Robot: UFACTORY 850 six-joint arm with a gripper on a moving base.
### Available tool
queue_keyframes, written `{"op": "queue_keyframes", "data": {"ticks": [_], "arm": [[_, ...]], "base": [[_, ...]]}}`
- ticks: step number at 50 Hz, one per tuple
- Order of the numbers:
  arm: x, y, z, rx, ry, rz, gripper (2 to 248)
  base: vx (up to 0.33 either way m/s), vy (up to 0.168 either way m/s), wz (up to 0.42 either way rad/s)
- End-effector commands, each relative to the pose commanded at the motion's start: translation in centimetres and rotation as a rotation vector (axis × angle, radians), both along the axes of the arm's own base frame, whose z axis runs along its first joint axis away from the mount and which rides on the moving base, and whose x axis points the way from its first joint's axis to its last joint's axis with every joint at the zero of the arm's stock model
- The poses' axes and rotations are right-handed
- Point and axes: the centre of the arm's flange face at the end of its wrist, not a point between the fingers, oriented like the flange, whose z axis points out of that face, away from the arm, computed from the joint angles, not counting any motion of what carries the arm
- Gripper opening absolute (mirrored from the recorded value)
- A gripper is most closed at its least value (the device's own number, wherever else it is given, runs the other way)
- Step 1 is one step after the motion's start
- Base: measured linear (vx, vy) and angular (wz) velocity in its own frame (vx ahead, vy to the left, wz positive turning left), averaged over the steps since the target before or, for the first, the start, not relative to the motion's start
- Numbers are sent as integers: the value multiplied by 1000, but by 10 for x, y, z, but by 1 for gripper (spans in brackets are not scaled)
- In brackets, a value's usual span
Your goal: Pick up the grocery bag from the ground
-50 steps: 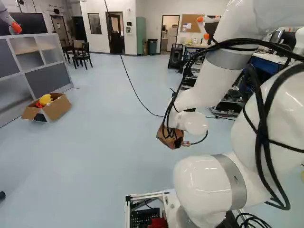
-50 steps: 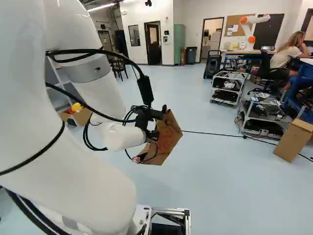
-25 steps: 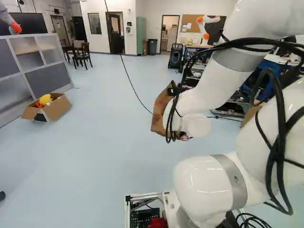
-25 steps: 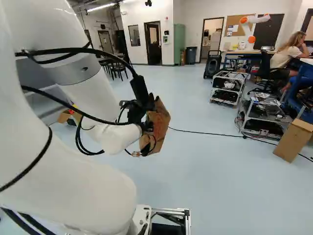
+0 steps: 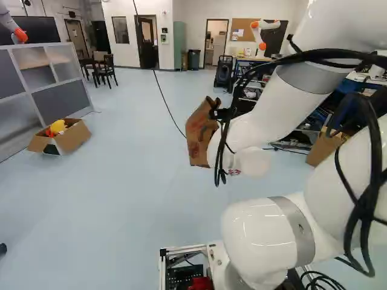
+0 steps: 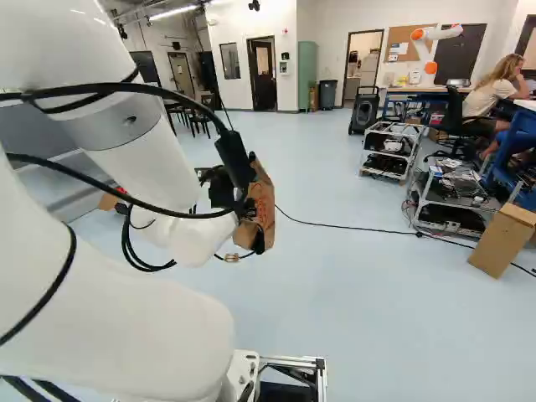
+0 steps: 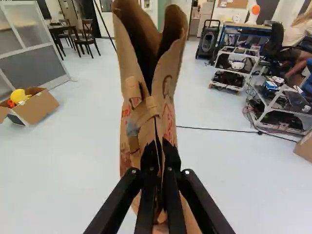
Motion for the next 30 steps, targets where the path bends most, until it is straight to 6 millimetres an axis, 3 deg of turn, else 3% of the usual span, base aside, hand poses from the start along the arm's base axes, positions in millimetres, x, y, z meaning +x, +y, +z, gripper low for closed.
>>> {"op": "queue_keyframes", "data": {"ticks": [30], "arm": [[-1, 2, 2, -5, -15, 15, 22]], "base": [[0, 0, 0]]}}
